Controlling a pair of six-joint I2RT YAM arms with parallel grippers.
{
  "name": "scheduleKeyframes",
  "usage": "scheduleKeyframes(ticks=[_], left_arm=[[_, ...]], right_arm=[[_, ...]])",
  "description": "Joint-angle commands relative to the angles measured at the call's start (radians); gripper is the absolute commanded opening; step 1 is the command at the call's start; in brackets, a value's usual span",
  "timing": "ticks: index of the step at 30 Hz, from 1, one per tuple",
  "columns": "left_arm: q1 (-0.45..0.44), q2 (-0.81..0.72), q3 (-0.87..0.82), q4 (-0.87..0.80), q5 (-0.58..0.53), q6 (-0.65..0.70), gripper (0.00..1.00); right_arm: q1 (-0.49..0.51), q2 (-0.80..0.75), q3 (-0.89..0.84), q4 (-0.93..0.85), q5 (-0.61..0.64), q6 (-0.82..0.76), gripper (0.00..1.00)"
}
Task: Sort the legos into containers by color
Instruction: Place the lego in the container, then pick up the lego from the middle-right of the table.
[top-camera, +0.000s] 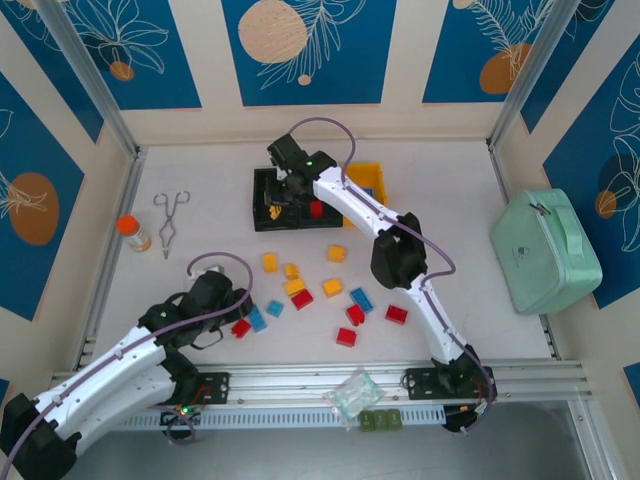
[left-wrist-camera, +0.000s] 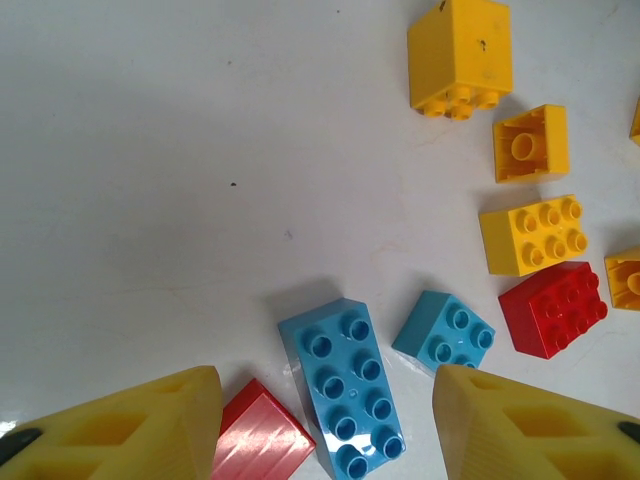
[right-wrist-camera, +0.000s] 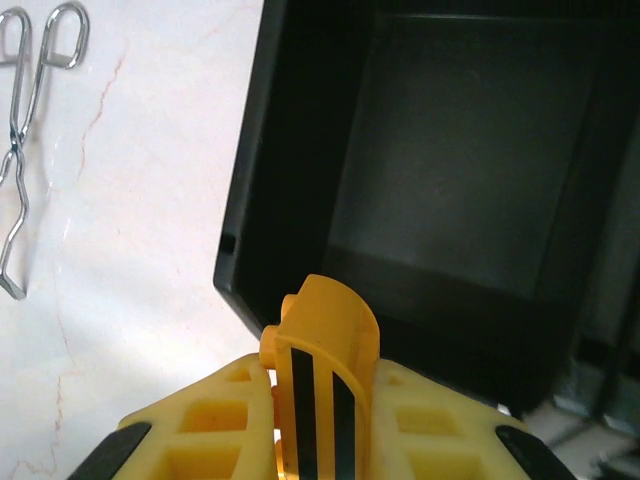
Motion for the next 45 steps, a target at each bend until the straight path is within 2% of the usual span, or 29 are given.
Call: scheduleKeyframes(ticks=[1,8,14,20,23,26,34,41,45], left_arm=[[0.013,-0.012,-0.012,-0.021,-0.004,-0.017,0.58],[0.015,-0.002,-0.013,-0.014,0.004,-0.016,0.58],[0.016,0.006,-0.014,-0.007,0.005,-0.021,0.58],[0.017,0.03,0.002,0.011,0.01,-0.015,0.58],[0.017,0.053,0.02,0.017,0.013,0.0,0.58],[0.017,0.08,0.042,0.023,0.016,0.025,0.58],[0.016,0.14,0.094,0.076,0.062,0.105,0.6],[0.015,0.234,0.124,0.179,0.149,0.155,0.63],[0.013,0.291,0.139,0.224,0.19,0.163,0.63]], right_arm=[[-0.016,0.076,0.127,-0.092,-0.027,0.014,0.19],[-0.03,0.122,0.174,-0.056,-0.029,0.026,0.22],[-0.033,0.135,0.198,-0.061,-0.023,0.029,0.37],[-0.033,0.096,0.21,-0.098,-0.008,0.01,0.39],[-0.027,0.021,0.151,-0.103,0.012,-0.008,0.38],[-0.02,-0.117,-0.021,-0.05,0.032,-0.032,0.38],[-0.012,-0.558,-0.626,0.161,0.068,-0.043,0.4],[-0.034,-0.827,-1.003,0.18,0.105,-0.008,0.45],[-0.072,-0.959,-1.194,0.16,0.142,0.05,0.52]])
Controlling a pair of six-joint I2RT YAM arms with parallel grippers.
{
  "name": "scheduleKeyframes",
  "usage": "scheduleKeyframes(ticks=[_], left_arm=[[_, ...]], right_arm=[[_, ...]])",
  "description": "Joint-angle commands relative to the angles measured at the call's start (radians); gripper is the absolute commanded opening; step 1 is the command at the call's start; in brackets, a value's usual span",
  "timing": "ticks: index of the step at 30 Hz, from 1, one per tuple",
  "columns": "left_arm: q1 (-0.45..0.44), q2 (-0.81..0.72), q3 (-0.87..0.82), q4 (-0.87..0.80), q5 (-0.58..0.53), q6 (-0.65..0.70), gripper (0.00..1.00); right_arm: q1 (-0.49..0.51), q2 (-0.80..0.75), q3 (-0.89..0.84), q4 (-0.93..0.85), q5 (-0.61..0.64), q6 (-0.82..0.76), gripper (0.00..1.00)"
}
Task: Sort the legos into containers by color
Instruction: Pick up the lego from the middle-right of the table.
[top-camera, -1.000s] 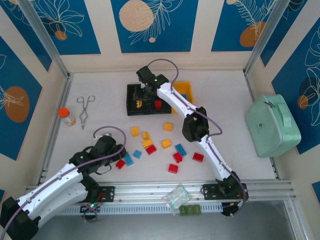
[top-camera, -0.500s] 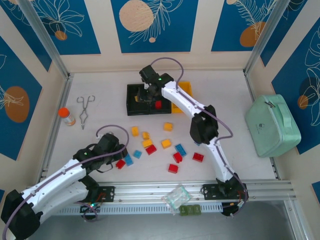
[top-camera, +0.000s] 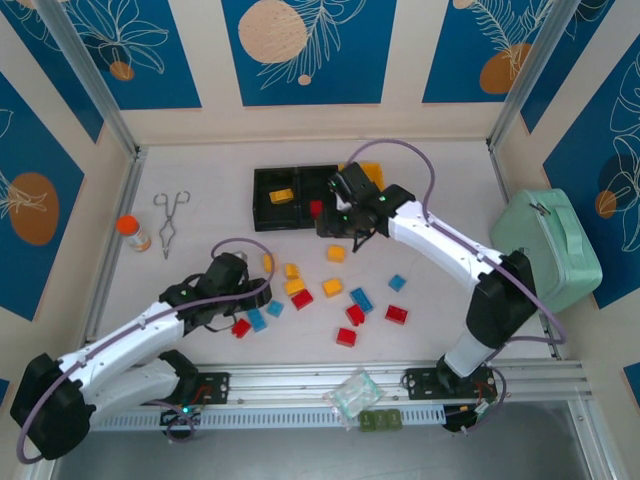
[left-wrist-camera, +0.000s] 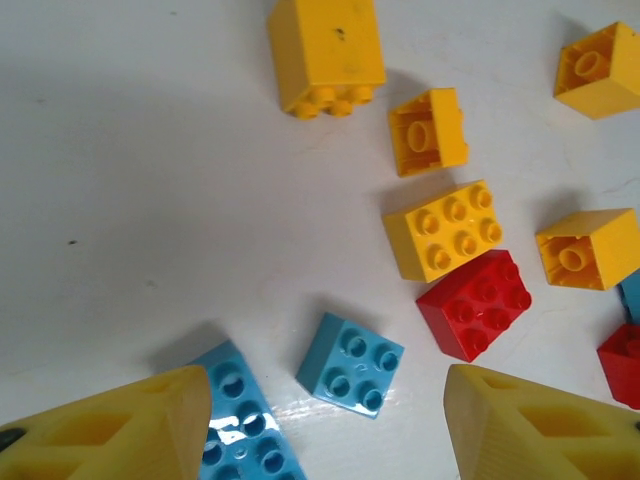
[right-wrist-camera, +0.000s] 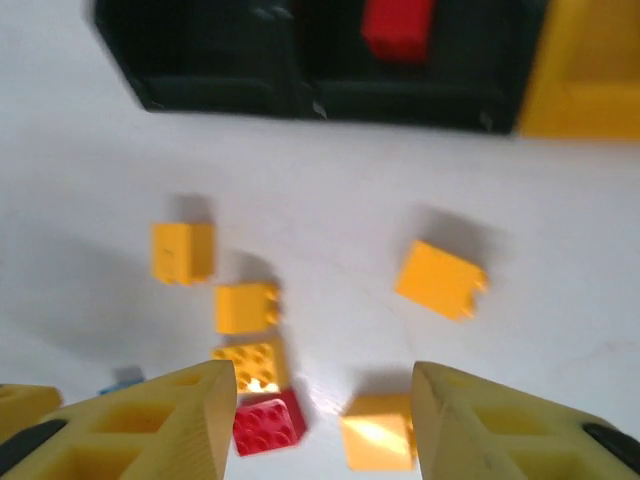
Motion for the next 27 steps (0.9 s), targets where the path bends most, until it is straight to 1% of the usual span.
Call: scheduleKeyframes(ticks=[1,5,8,9,11,19,23,27], left_arm=[[0.005,0.032,0.042,0.062,0.062,0.034,0.63],[-0.001,0.059,0.049,0.084,0.077,0.043,0.63],[-0.004,0.07,0.05,0.095,0.085,0.042,0.63],[-0.005,0.074,0.05,0.1,0.086,0.041,0.63],[-0.007,0.08,0.051,0.103,0.089,0.041,0.63],[-0.015,0.075,0.044,0.103,0.085,0.035,0.63],[-0.017,0.052,0.02,0.1,0.079,0.024,0.63],[-0.016,0.032,-0.003,0.1,0.073,0.012,0.63]], right_arm=[[-0.042,-0.098,-0.125,-0.027,0.049,0.065,0.53],[-0.124,-0.193,-0.285,-0.057,0.089,0.16,0.66],[-0.209,-0.228,-0.382,-0.045,0.05,0.217,0.69],[-0.228,-0.229,-0.409,-0.039,0.042,0.229,0.71],[-0.249,-0.223,-0.438,-0.026,0.042,0.24,0.72],[-0.262,-0.083,-0.469,0.011,0.069,0.288,0.72],[-0.262,-0.044,-0.486,0.024,0.082,0.332,0.71],[-0.264,-0.036,-0.52,0.051,0.087,0.343,0.64]])
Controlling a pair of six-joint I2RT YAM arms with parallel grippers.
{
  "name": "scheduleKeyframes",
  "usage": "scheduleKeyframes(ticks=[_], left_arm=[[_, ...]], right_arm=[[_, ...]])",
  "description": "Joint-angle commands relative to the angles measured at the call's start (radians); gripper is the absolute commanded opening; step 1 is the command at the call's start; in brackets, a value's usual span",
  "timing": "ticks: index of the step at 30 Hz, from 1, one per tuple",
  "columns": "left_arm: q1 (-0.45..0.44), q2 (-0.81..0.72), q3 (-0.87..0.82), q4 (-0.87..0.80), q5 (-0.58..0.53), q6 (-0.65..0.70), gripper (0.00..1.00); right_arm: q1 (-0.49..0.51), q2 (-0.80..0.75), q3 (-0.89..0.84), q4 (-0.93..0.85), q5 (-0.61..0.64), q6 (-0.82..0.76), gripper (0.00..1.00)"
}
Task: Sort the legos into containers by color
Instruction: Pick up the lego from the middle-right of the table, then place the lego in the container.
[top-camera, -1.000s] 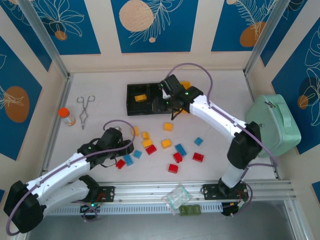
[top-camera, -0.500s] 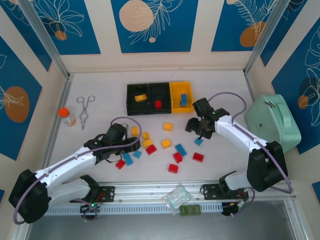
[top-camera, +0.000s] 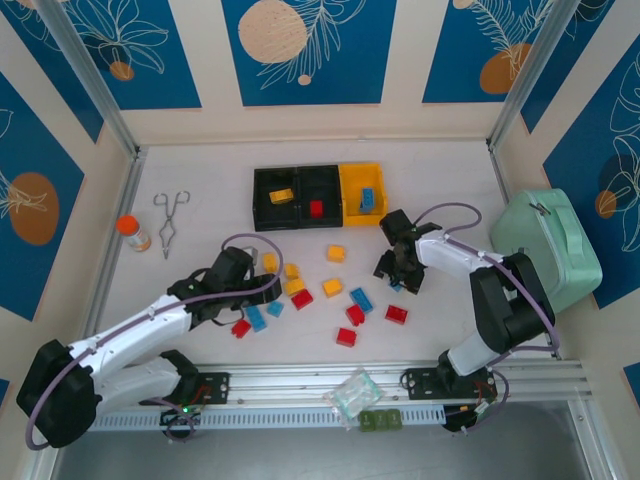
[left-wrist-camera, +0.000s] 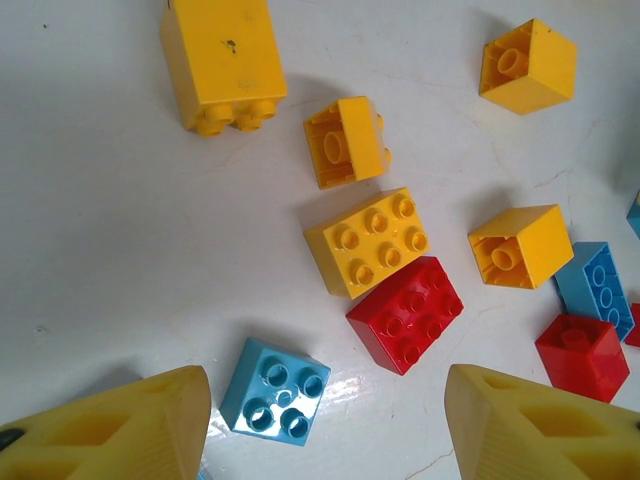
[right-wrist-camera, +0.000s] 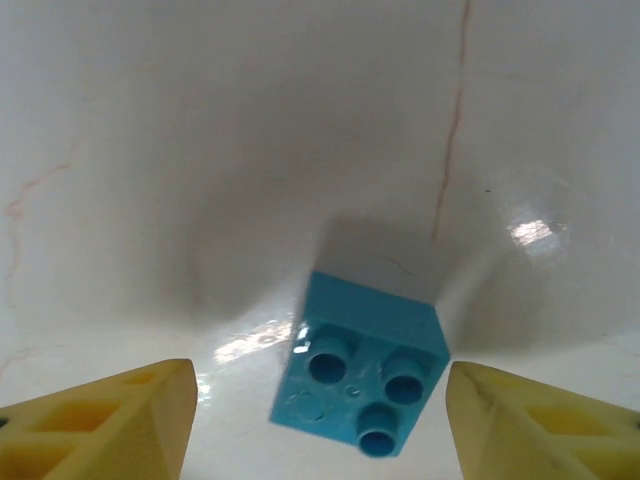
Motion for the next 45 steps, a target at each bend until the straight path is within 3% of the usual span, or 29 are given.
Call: scheduleKeyframes(ticks=[1,9,20,33,45], left_arm=[[-0.006,-0.027,-0.021,0.005,0.004,-0.005,0.63],[-0.007,-0.006,-0.026,0.03,0.01,-0.012,0.63],[-0.015,0.022,-0.01,0.052,0.018,-0.012,0.63],[-0.035,0.06,0.037,0.042,0.008,-0.013,0.63],[-0.04,0.109,0.058,0.054,0.015,-0.011,0.63]], right_arm=[[-0.005,0.005,-0.027,0.022,0.015,0.037,0.61],[-0.003,-0.004,-0.009,0.026,0.008,0.0,0.28],[0.019,0.006,0.233,-0.041,0.005,-0.111,0.27],[0.003,0.327,0.687,-0.094,-0.035,-0.228,0.27],[-0.036,0.57,0.956,-0.154,-0.073,-0.235,0.29]])
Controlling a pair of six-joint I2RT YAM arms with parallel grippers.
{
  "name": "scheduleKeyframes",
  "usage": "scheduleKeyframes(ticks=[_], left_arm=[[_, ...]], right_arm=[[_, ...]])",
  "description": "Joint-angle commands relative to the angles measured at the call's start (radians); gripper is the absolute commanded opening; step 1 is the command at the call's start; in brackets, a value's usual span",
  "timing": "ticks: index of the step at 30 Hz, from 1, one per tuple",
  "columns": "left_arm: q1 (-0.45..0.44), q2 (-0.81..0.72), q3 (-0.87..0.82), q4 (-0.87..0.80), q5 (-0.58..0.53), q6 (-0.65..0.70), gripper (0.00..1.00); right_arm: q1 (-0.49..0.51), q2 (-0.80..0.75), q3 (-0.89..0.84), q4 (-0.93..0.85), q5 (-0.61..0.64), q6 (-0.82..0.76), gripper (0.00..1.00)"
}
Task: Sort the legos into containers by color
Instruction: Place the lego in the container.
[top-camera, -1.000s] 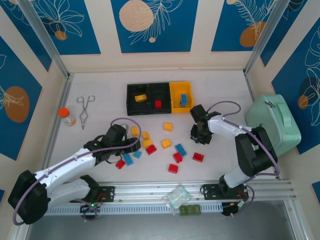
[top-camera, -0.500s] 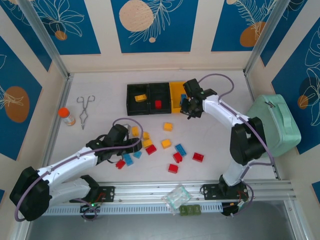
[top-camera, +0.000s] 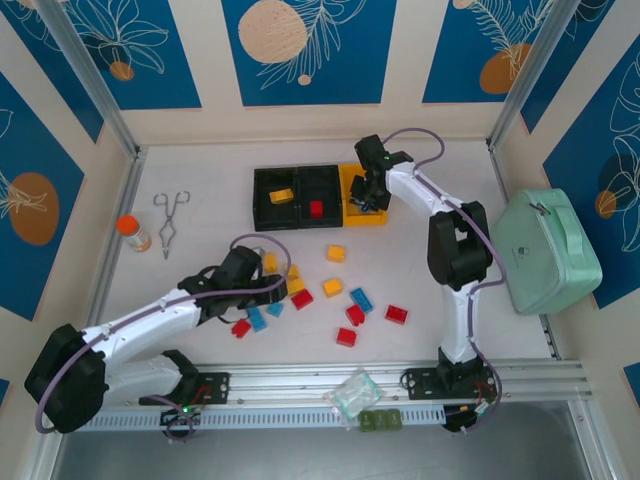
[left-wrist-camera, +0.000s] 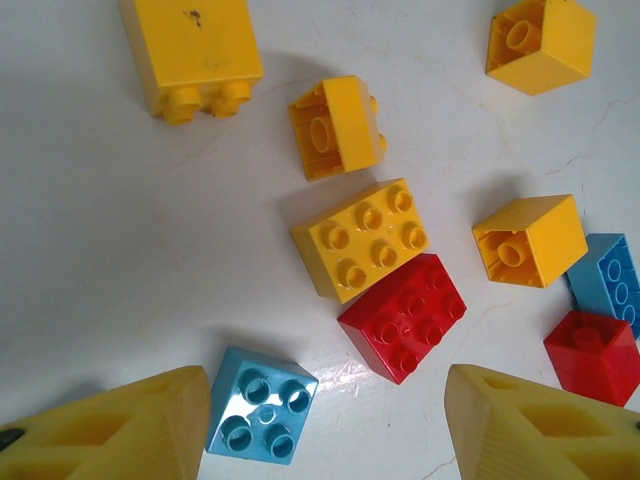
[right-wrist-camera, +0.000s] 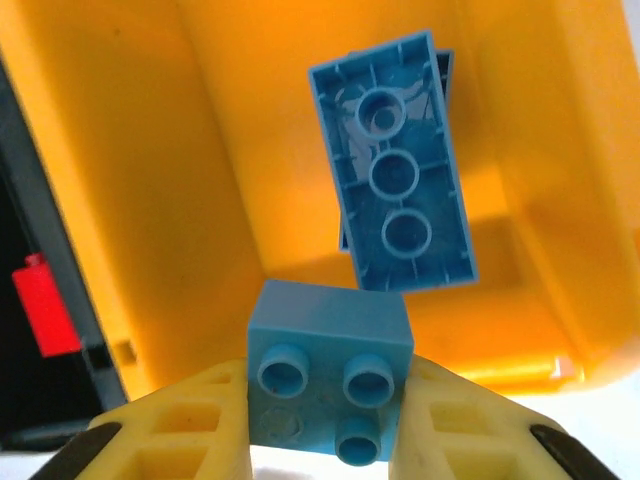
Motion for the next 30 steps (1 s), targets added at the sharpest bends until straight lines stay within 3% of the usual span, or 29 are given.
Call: scheduleKeyframes(ticks=[1,8,17,30], left_arm=[[-0.011,0.015,0.034,0.018,0.01,-0.005,0.63],[-0.016,0.028,0.036,0.022,0.01,-0.005,0.63],[-0.017,0.025,0.039,0.019,0.008,-0.004,0.63],[-0.016,-0.011,0.034,-0.019,-0.027,-0.003,0.63]], right_arm=[[-0.005,0.038,0.07,-0.055,-0.034,-0.016,0.29],[-0.002,0.09,0.136,-0.075,-0.046,-0.016,0.32],[0.003,0.089,0.154,-0.094,-0.04,-0.013,0.43],[0.015,-0.11,-0.006,-0.031,-0.034,-0.015,0.47]])
